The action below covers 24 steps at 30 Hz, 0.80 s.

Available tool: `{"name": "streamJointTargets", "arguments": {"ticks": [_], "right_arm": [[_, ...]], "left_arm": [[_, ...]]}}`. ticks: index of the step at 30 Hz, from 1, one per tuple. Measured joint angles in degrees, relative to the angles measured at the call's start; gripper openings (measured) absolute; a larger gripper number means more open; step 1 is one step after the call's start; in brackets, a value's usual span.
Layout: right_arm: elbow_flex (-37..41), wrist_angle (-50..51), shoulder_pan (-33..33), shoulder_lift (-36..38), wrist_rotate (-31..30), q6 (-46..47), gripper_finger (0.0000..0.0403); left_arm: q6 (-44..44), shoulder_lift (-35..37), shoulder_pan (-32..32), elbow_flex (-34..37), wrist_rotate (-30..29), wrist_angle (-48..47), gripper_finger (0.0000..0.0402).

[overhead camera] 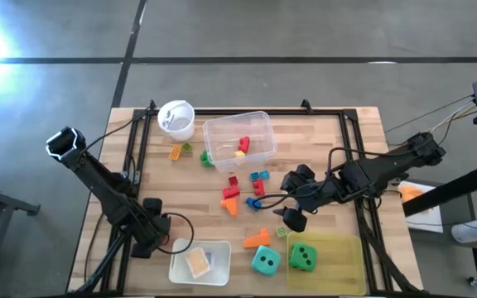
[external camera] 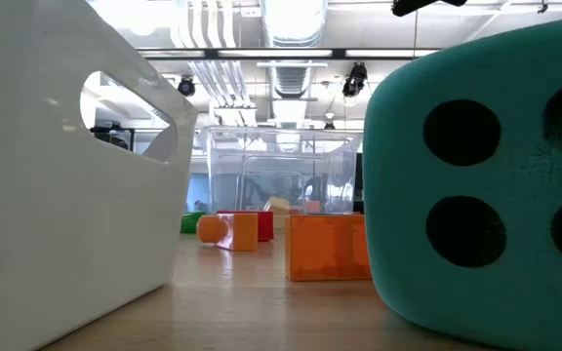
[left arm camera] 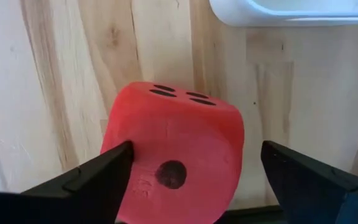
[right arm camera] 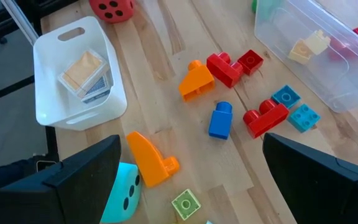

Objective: Pick & Place Toys
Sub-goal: Put the red dice into the yellow bin

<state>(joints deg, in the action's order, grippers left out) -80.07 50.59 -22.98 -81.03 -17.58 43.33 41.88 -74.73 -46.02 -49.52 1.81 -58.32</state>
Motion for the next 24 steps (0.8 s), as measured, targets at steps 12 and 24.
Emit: {"name": "streamJointTargets", "arguments": {"ticks": [12,24], "right_arm": [[0.0,0.0,0.0,0.0,0.0,-0.5,0.0385],[0.0,0.0,0.0,0.0,0.0,-0.4,0.0385]], "left_arm": [[1.6,0.4,0.0,0.0,-0.5,2.6,0.0344],[-3.1,1.0,0.0,-1.9,0.3,3.0,0.0344]]}}
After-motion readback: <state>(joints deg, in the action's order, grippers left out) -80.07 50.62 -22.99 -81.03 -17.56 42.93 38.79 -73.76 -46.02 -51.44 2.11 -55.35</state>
